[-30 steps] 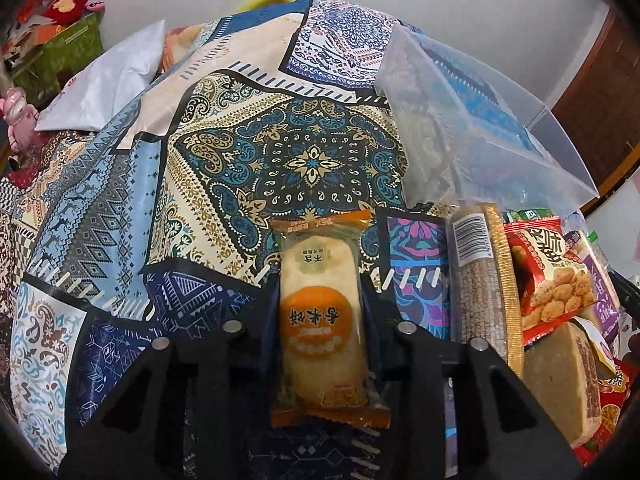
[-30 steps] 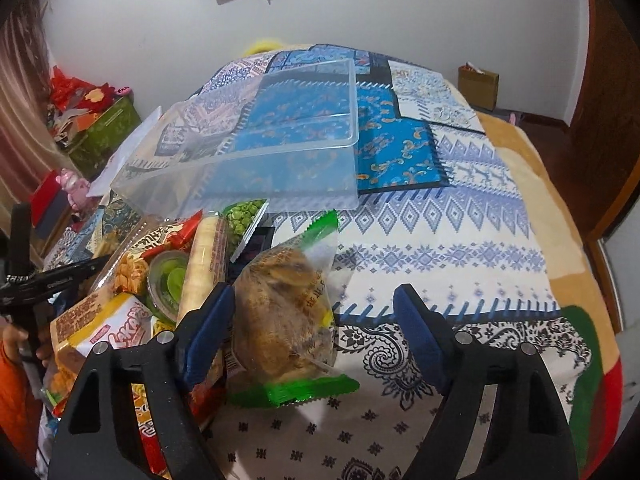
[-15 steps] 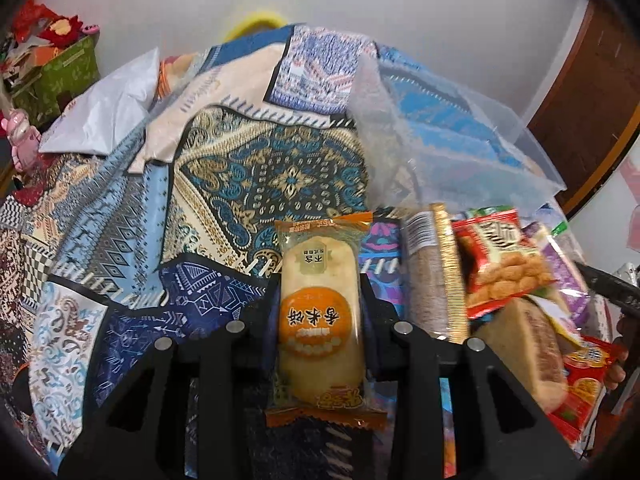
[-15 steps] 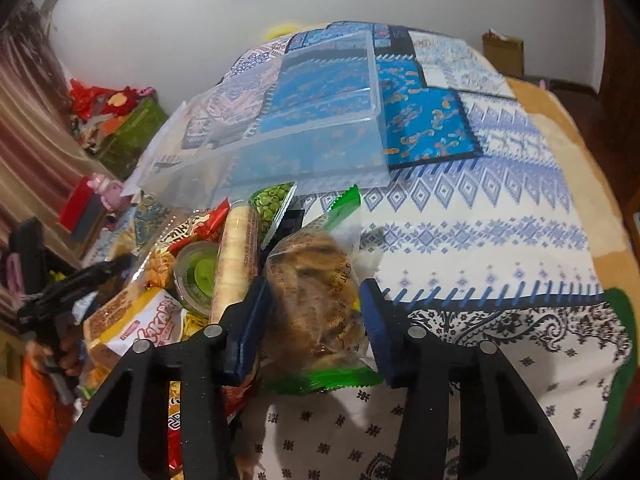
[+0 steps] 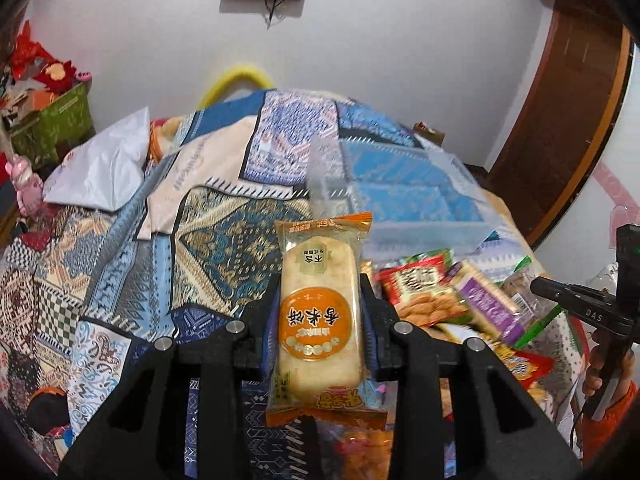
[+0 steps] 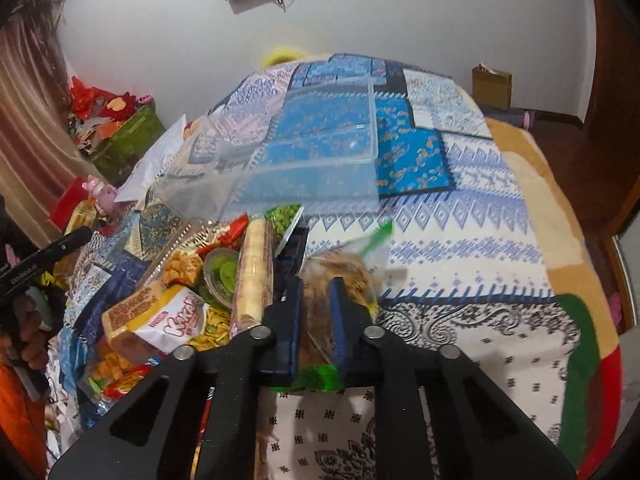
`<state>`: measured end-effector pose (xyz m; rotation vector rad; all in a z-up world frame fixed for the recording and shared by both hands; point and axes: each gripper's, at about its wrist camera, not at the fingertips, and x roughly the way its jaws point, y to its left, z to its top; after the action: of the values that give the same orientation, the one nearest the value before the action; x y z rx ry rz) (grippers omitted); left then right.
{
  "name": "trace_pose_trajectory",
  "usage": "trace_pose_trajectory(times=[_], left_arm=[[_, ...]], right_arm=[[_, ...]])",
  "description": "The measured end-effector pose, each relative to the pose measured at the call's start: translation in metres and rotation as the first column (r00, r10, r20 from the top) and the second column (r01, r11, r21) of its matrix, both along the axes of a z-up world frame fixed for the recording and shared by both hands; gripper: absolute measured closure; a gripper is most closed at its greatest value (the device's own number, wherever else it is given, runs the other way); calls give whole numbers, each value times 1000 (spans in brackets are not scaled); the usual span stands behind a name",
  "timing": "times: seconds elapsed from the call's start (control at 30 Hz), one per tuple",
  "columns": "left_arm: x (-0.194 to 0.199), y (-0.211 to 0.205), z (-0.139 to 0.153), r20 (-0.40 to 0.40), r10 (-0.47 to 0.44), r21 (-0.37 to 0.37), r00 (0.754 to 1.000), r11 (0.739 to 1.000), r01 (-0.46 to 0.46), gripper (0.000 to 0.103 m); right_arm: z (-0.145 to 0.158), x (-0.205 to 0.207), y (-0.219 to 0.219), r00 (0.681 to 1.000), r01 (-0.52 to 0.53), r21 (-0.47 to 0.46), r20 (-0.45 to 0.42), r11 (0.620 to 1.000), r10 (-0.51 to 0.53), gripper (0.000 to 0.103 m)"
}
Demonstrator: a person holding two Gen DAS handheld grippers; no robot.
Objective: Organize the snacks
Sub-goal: 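Carry both packets into the clear box and open both tools to release them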
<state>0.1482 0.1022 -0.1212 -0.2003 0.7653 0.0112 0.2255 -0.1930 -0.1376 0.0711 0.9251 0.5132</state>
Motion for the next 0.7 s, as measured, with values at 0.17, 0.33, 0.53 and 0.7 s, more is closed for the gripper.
trace_pose_trajectory(times=[0.17,0.33,0.53,0.7], left_arm=[[-3,-9,15,29,-14,9,999,1000,14,69],[-4,-19,18,31,-33,15,999,999,33,69],[0,-26,16,18,-41,13,999,999,41,69],[6,-33,18,19,-53,5,998,999,53,69]], right_arm=[[5,-2,-2,1000,5,-21,6,1000,-5,93],[-22,-3,-5,998,48,-128,-35,991,-53,54],[-43,11,-17,992,64,-67,-100,996,-70,38],[-53,29,-12,987,31,-20,-155,999,-33,39]])
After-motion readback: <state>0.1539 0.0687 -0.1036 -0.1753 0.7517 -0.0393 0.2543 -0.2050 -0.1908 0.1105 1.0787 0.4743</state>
